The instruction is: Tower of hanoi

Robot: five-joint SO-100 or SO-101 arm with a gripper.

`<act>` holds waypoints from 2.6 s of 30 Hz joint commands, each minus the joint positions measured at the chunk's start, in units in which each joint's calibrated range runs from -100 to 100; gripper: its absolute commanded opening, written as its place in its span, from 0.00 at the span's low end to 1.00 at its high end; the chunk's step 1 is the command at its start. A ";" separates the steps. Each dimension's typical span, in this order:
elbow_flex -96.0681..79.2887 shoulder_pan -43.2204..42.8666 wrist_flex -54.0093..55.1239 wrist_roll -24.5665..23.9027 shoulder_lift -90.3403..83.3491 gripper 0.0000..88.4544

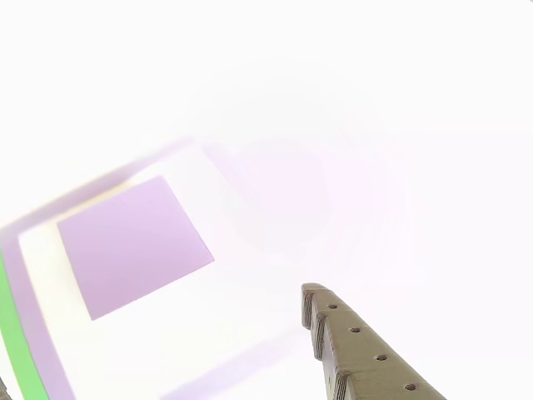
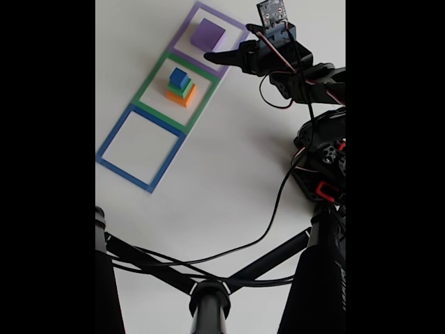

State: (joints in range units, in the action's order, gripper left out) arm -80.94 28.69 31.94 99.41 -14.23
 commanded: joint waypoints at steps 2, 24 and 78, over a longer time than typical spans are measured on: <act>2.39 -0.60 10.16 0.59 7.81 0.52; 11.94 -2.33 23.28 0.59 28.32 0.51; 21.21 -4.34 25.22 0.59 37.84 0.29</act>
State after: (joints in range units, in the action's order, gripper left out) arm -61.27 24.60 55.46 99.41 23.85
